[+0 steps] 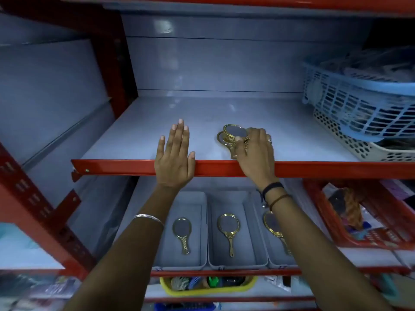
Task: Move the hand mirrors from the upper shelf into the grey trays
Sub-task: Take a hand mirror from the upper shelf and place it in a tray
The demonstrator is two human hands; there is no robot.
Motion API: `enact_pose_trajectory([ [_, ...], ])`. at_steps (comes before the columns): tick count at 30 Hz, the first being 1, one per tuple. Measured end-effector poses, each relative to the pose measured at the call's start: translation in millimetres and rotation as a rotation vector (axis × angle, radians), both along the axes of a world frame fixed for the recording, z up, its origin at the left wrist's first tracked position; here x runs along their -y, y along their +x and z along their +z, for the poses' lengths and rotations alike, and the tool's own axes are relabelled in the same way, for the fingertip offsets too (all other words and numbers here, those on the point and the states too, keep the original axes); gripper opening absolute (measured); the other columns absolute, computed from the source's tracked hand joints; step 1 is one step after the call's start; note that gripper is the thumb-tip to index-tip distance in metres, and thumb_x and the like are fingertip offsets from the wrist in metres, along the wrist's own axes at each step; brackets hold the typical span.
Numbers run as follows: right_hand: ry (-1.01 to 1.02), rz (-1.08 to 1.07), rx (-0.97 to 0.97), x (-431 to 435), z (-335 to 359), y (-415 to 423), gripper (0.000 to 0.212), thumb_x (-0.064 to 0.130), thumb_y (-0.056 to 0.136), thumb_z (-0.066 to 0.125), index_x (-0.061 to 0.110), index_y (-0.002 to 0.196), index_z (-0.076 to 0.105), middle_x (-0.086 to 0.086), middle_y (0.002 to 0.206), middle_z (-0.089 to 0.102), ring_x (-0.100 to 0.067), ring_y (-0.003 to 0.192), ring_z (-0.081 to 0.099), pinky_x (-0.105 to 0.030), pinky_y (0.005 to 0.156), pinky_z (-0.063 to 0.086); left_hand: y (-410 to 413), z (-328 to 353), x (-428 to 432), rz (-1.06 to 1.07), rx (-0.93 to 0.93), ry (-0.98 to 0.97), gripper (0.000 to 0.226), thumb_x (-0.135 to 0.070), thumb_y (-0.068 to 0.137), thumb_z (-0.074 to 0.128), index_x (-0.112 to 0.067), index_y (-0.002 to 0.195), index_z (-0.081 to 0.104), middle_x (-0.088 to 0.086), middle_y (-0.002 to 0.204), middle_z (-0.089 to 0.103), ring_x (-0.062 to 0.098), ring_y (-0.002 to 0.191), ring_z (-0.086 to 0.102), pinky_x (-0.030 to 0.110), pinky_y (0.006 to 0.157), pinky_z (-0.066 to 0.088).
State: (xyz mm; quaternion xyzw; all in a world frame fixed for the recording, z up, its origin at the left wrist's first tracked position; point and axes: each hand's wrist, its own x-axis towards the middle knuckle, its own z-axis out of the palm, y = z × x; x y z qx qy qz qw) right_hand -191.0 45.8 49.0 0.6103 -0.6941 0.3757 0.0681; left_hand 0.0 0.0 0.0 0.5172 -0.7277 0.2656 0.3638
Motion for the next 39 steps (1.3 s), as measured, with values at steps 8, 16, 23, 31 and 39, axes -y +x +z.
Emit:
enact_pose_trajectory([
  [8, 0.468, -0.181, 0.103, 29, 19, -4, 0.03, 0.011, 0.084, 0.055, 0.003, 0.113, 0.06, -0.016, 0.118, 0.063, -0.035, 0.107, 0.061, -0.03, 0.072, 0.043, 0, -2, 2, 0.043, 0.012, -0.03, 0.062, -0.033, 0.089, 0.029, -0.006, 0.144, 0.025, 0.014, 0.151, 0.037, 0.021, 0.141, 0.023, 0.028, 0.12, -0.005],
  [16, 0.488, 0.011, 0.584, 37, 36, -23, 0.017, 0.009, 0.086, 0.052, 0.012, 0.071, 0.048, -0.003, 0.068, 0.047, -0.015, 0.055, 0.043, -0.025, 0.048, 0.036, -2, 0, 0, 0.044, -0.003, -0.008, 0.062, -0.032, 0.089, 0.03, -0.006, 0.145, 0.026, 0.014, 0.151, 0.036, 0.021, 0.141, 0.023, 0.029, 0.121, -0.005],
  [23, 0.55, 0.065, 0.751, 28, 33, -25, 0.017, 0.007, 0.093, 0.045, 0.008, 0.075, 0.046, -0.006, 0.07, 0.051, -0.011, 0.05, 0.041, -0.015, 0.033, 0.033, -2, 3, -4, 0.047, -0.006, 0.047, 0.062, -0.031, 0.088, 0.03, -0.005, 0.145, 0.025, 0.013, 0.152, 0.035, 0.021, 0.142, 0.022, 0.029, 0.12, -0.002],
  [31, 0.574, 0.141, 0.955, 31, 37, -32, 0.01, 0.006, 0.09, 0.057, 0.0, 0.097, 0.053, -0.005, 0.062, 0.052, -0.007, 0.044, 0.045, -0.012, 0.034, 0.039, -3, 4, -5, 0.048, -0.015, 0.079, 0.062, -0.03, 0.088, 0.029, -0.004, 0.145, 0.028, 0.013, 0.152, 0.034, 0.02, 0.142, 0.021, 0.029, 0.12, -0.001],
  [39, 0.673, 0.051, 0.545, 46, 29, -20, 0.042, 0.05, 0.08, 0.065, 0.009, 0.077, 0.057, -0.002, 0.058, 0.057, -0.008, 0.038, 0.051, -0.017, 0.045, 0.046, -4, 3, -5, 0.048, -0.033, 0.069, 0.062, -0.03, 0.088, 0.029, -0.004, 0.144, 0.029, 0.014, 0.151, 0.035, 0.021, 0.141, 0.023, 0.028, 0.12, -0.002],
])
